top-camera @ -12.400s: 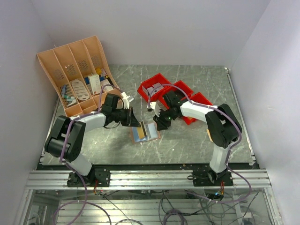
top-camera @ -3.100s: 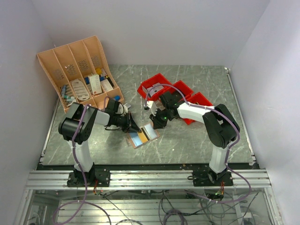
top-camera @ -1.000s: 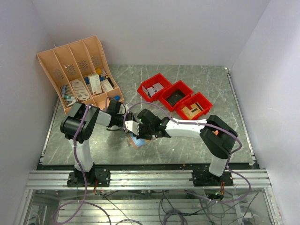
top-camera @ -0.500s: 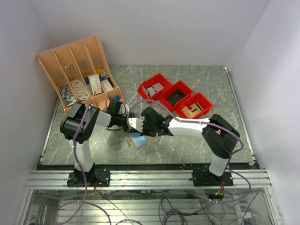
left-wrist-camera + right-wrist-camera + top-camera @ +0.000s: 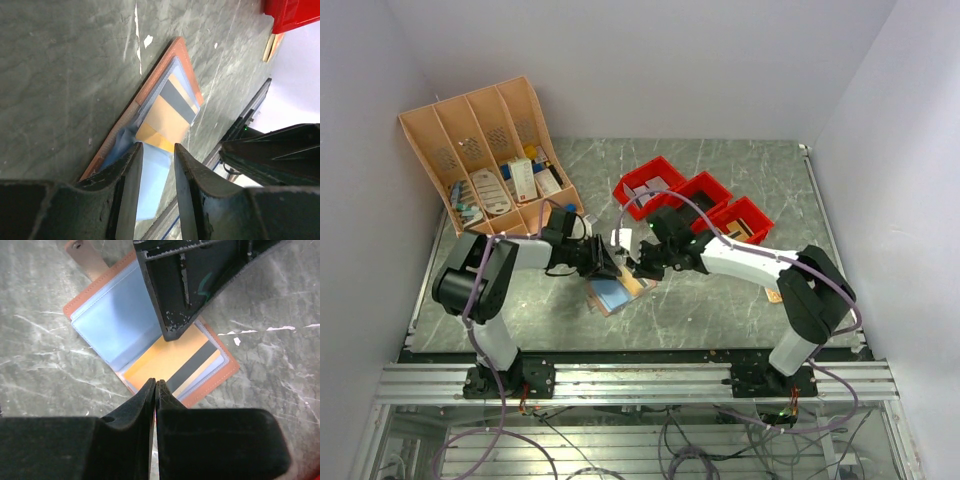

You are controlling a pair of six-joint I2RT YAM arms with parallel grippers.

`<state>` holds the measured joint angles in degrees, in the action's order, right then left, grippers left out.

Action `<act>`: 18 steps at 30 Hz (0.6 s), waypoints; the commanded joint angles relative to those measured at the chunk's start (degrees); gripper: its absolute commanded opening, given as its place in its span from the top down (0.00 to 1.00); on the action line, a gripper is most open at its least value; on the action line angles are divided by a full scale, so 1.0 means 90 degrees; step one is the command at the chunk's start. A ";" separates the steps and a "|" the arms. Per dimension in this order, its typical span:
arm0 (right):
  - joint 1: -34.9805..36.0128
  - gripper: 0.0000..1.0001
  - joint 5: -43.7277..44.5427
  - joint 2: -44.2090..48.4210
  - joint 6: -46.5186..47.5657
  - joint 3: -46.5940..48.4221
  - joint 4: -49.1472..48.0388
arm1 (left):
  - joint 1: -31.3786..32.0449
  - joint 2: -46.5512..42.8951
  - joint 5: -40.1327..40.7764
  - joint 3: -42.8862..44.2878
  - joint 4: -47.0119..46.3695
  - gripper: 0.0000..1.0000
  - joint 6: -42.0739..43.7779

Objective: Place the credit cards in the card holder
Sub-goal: Insert the credit card into the card holder.

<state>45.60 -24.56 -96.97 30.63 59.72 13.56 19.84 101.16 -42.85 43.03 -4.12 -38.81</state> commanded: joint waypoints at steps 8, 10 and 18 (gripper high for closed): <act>-0.0990 0.88 -0.1740 0.0586 -0.0232 -0.0069 0.0147 | 0.0013 -0.1637 0.1145 -0.0142 0.0778 0.57 0.0328; -0.1067 0.88 -0.1785 0.0545 -0.0213 -0.0055 0.0212 | 0.0012 -0.1827 0.1229 -0.0226 0.0752 0.57 0.0296; -0.1161 0.83 -0.1612 0.0352 -0.0226 -0.0011 0.0279 | 0.0006 -0.2210 0.1331 -0.0401 0.0881 0.58 0.0245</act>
<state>35.70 -39.09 -92.73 29.10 59.68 15.09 19.81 83.61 -32.40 40.49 2.15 -36.86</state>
